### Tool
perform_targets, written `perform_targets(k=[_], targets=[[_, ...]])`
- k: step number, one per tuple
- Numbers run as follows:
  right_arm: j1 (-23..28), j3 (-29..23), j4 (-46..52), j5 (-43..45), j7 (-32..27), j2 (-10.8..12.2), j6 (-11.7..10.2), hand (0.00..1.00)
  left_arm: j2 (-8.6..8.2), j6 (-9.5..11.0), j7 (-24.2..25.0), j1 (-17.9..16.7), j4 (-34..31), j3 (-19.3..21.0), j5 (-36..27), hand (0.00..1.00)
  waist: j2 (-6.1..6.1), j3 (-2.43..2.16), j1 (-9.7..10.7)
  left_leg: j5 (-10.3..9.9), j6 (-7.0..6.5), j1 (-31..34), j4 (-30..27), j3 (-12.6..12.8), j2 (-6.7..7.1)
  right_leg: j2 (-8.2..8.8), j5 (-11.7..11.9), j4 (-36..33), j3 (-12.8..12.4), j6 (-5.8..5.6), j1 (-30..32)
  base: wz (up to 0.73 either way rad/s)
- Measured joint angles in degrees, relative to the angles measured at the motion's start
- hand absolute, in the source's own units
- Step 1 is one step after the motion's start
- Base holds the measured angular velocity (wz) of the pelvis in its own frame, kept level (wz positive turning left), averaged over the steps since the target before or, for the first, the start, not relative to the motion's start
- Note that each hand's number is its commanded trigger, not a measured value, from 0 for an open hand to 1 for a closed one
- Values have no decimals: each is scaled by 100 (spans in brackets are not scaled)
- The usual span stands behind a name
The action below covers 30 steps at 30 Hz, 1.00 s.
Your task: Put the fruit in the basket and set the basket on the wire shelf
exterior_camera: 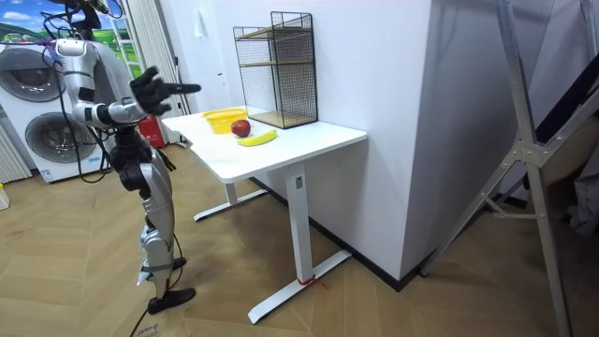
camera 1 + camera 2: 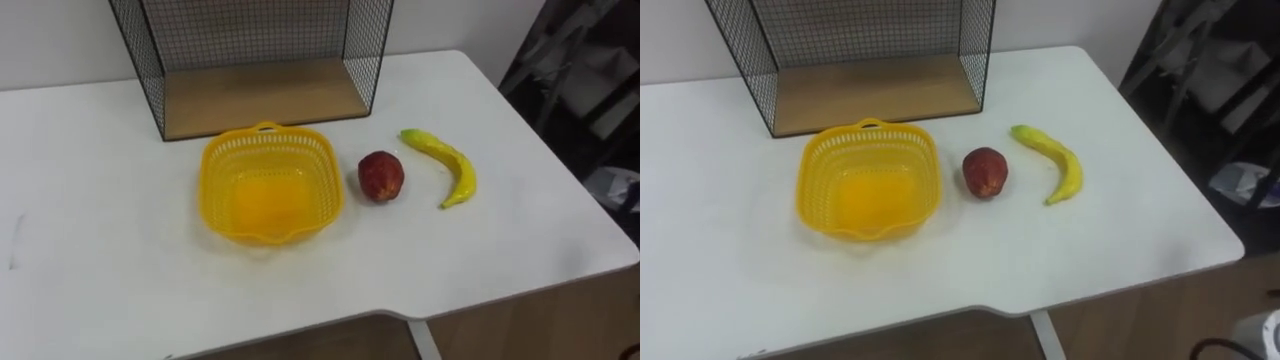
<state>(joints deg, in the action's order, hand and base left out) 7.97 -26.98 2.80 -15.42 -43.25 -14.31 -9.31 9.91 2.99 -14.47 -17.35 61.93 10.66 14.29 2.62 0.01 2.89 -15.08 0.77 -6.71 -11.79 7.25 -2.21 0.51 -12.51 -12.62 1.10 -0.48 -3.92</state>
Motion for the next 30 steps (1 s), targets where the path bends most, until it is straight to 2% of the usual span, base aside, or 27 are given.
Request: perform_targets(k=[6, 9, 11, 14, 16, 18, 22, 30], targets=[[-58, 444, 285, 289, 459, -78, 0, 0, -8, -14, 137, 15, -4, -99, 155, 0, -26, 26, -150, 0, 0, -1, -1, 0, -7, 1, 3, 0, 20, 4, 4, 0], [-64, 858, 247, 283, 727, -207, 2, 0, -5, -76, 139, 3, -6, -267, 160, 0, -29, 46, -189, 1, -1, 7, -2, -1, -9, 4, 4, -1, 30, 4, -3, 0], [-64, 1121, 218, 277, 962, -208, 17, 0, -5, -140, 158, 8, -9, -363, 174, 0, -14, 54, -193, 3, -2, 14, -2, -13, -9, 6, 4, -2, 48, 5, -17, 2], [-64, 1463, 129, 448, 1431, -208, 68, 0, 2, -163, 213, 20, -28, -378, 340, 0, 10, 45, -208, 4, -3, 12, 0, -19, -9, 6, 5, 1, 50, 6, -28, 0], [-65, 1636, 32, 484, 1785, -226, 69, 0, 12, -168, 292, 33, -43, -388, 382, 0, 39, 51, -320, 4, -3, 12, 4, -23, -10, 6, 7, 4, 50, 8, -42, 0], [-76, 1772, -20, 498, 2028, -233, 74, 0, 16, -176, 354, 47, -52, -425, 383, 0, 63, 50, -343, 4, -3, 12, 4, -47, -11, 6, 8, 11, 68, 9, -60, 4], [-259, 2107, -322, 731, 2564, -232, 76, 0, 11, -276, 537, 132, -49, -539, 383, 0, 72, 50, -371, 4, -3, 9, -15, -121, -10, 6, 29, 84, 124, 12, -108, 9], [-278, 2136, -434, 953, 3190, -234, 167, 0, 12, -308, 690, 244, -124, -603, 385, 0, 16, 40, -480, 5, -3, 56, -30, -144, -10, 8, 44, 88, 152, 12, -110, 1]])
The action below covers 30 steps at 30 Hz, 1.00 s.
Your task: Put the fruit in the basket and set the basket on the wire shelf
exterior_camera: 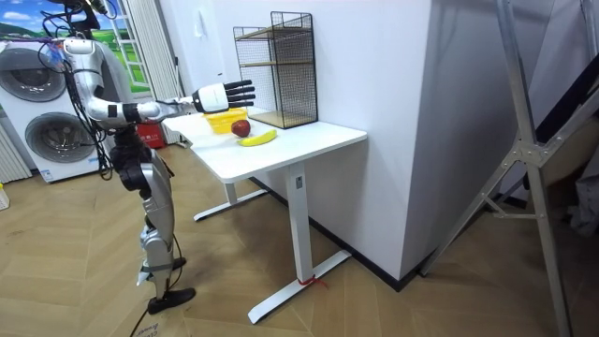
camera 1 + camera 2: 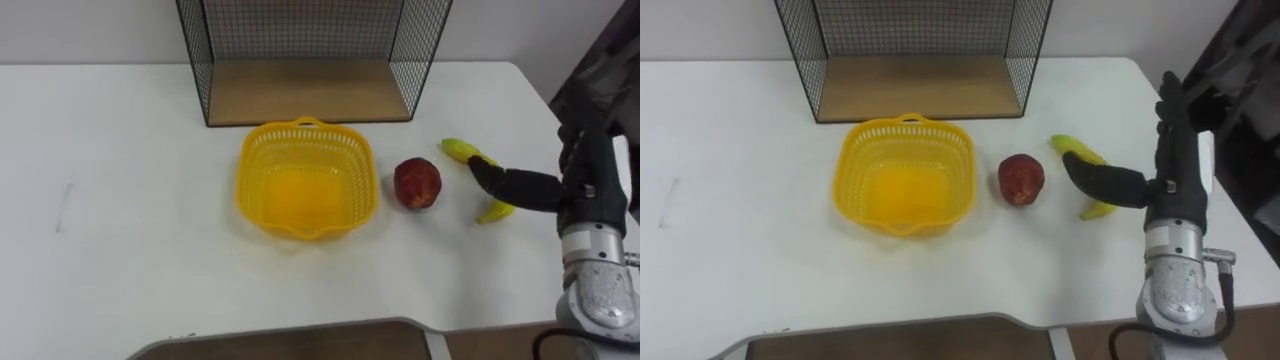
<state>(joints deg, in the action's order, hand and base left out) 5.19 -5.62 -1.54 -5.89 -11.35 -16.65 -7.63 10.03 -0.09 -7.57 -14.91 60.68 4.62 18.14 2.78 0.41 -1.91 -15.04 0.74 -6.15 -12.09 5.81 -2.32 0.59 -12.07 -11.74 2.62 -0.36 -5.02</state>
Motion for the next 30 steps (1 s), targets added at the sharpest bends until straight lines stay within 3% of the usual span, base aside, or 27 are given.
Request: perform_targets(k=[6, 16, 22, 30], targets=[[-36, 12, 0, 183, 210, -2, 0, 0, 0, 1, 96, -4, 10, -92, 0, 0, 11, -2, -18, 0, 0, -4, 3, -2, 1, 1, 0, -1, -2, 0, -1, 0], [-362, 626, -109, 191, 466, -110, 19, 0, 13, -9, 83, 35, 112, -277, 0, 0, 68, 5, -25, 1, 0, 4, -51, -89, 1, 3, 5, -1, 41, 4, 17, 3], [-458, 675, -312, 191, 691, -131, 32, 0, 13, -42, 102, 82, 109, -299, 19, 0, 56, 5, -166, 2, 1, 51, -71, -134, 2, 3, 9, 0, 84, 10, 1, 3], [-686, 676, -688, 197, 953, -132, 137, 0, 33, -95, 174, 89, 94, -301, 133, 0, 55, 6, -168, 2, 1, 63, -69, -143, 2, 4, 9, 2, 94, 10, -11, 0]])
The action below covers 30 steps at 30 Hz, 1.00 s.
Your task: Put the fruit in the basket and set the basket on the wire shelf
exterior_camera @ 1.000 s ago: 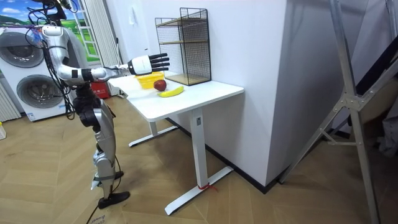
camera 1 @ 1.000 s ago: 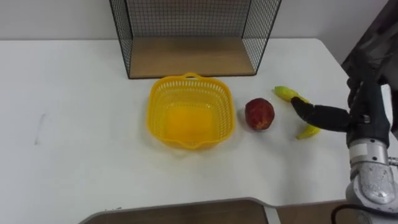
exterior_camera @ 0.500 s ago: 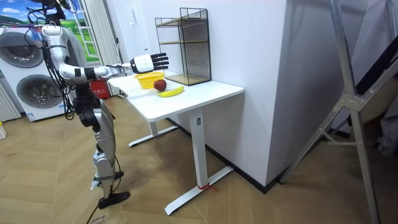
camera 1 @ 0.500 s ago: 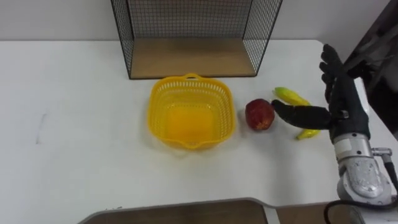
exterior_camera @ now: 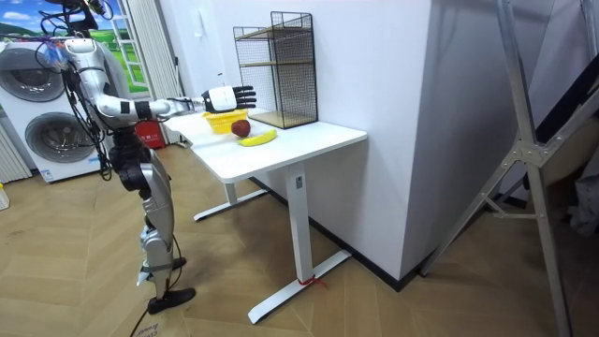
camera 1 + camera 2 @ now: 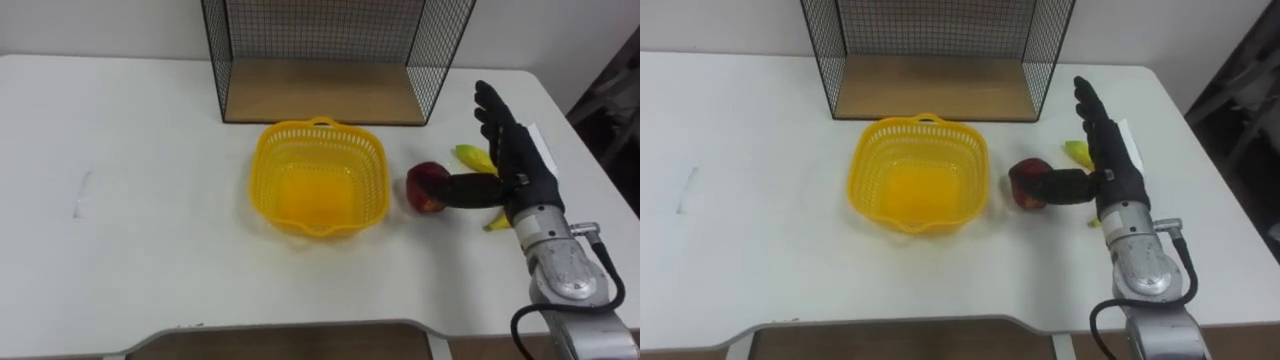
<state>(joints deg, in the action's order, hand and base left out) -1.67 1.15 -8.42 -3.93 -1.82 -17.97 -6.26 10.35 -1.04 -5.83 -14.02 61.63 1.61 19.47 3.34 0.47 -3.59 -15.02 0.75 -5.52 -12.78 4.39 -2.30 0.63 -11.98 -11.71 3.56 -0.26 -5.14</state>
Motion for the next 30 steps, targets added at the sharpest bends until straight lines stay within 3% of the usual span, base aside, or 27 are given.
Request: perform_targets(k=[11, 20, 30], targets=[[-67, 3, -385, 13, 11, -45, 2, 0, 46, 3, 39, 58, -151, -2, 50, 0, 9, 3, 2, 1, 1, 83, -73, -136, 5, 10, 2, 6, 132, 2, 14, 6], [-263, -1, -835, 236, 369, -51, 10, 0, 48, 3, 48, 55, -159, 55, 138, 0, 3, 12, -108, 2, 3, 64, -86, -173, 8, 11, 6, 17, 159, 8, -40, 2], [-566, 23, -1766, 489, 821, -123, 180, 0, 99, -59, 163, 46, -168, 53, 140, 0, 34, 15, -154, 5, 9, 16, -110, -242, 14, 22, 7, 11, 288, 9, -86, 5]])
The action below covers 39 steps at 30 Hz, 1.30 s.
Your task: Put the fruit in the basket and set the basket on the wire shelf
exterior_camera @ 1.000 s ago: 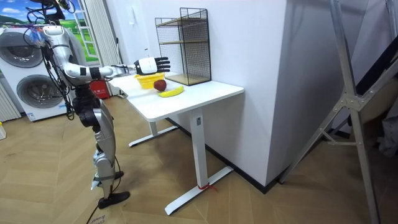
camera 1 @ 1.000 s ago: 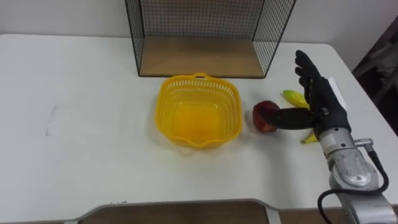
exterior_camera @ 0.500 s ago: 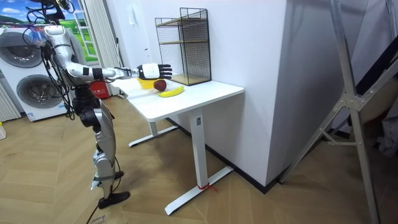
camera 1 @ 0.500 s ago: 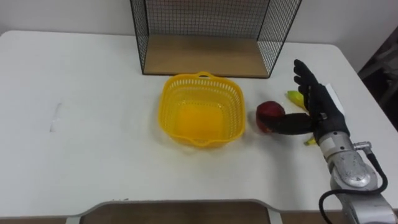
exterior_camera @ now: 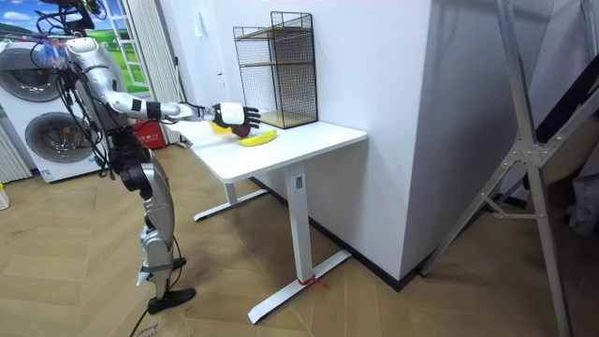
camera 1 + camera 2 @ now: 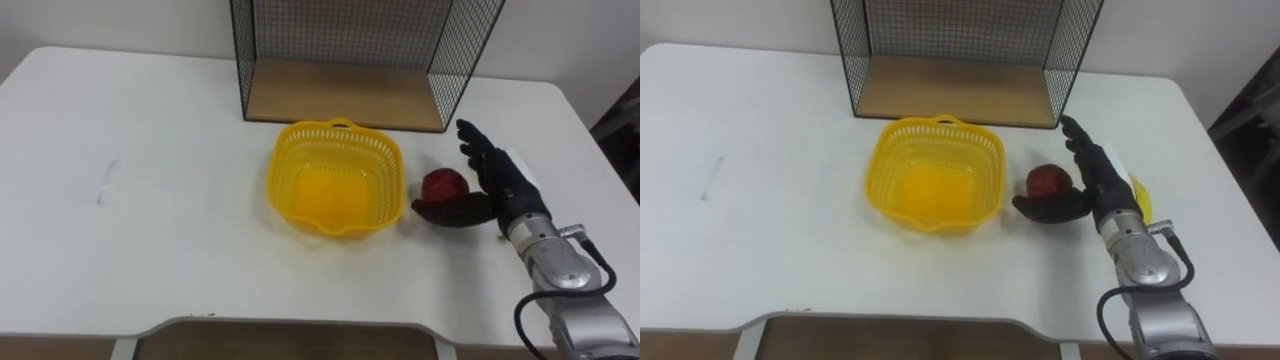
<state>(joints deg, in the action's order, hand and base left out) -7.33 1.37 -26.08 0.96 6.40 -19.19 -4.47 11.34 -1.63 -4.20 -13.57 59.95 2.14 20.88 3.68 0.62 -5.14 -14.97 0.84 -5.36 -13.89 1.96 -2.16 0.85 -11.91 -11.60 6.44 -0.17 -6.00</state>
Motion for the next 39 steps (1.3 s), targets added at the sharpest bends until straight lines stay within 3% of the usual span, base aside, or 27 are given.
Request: perform_targets(k=[1, 5, 10, 11, 12, 13, 22, 29, 39], targets=[[-1, 21, -79, 92, 28, 0, 85, 0, 18, -15, 12, 3, -1, 1, 0, 0, 11, 0, -6, 0, 0, 0, -1, 0, 1, 1, 0, -1, 2, 0, 1, 0], [-23, 141, -234, 420, 87, -2, 87, 0, 90, -75, 44, 24, -7, 3, 3, 0, 47, -8, -2, 4, 6, 1, 1, 6, 1, 2, 0, 2, 8, 0, 7, 0], [-27, 151, -272, 613, 267, -21, 157, 0, 111, -133, 135, 42, -69, 123, 5, 0, 121, -58, -1, 4, 6, -10, 2, 5, 0, 1, 0, 4, 10, 0, -11, 0], [-27, 151, -272, 635, 295, -26, 177, 29, 111, -165, 142, 40, -86, 123, 5, 0, 127, -62, -1, 4, 6, -13, 2, 4, 0, 1, 0, 4, 10, 0, -16, 0], [-29, 173, -273, 670, 316, -31, 215, 75, 112, -205, 155, 40, -92, 120, 5, 0, 126, -61, -5, 4, 6, -28, 6, -2, 0, 1, 0, 4, 10, 1, -46, 0], [-42, 192, -308, 730, 363, -30, 227, 100, 114, -215, 170, 22, -94, 116, 7, 0, 134, -62, -5, 4, 6, -42, 5, -25, 0, 1, 0, 4, 9, 1, -78, 0], [-719, 70, -1337, 1113, 523, -113, 201, 100, 139, -273, 335, 31, -36, 110, 5, 0, 192, -50, 7, 1, 10, -126, 14, -77, 0, -2, 3, 39, 91, 5, -211, 3], [-855, -20, -1621, 1156, 460, -155, 212, 100, 139, -336, 439, 32, -34, 106, 3, 0, 185, -53, -26, 12, 28, -137, -16, -134, -9, -19, 12, 96, 142, 20, -241, 5], [-774, -44, -1765, 51, 380, -141, 208, 100, 139, -302, 255, 217, -29, 90, -2, 0, 167, -41, 8, 12, 27, -148, -44, -118, -9, -14, 14, 106, 144, 23, -259, -1]])
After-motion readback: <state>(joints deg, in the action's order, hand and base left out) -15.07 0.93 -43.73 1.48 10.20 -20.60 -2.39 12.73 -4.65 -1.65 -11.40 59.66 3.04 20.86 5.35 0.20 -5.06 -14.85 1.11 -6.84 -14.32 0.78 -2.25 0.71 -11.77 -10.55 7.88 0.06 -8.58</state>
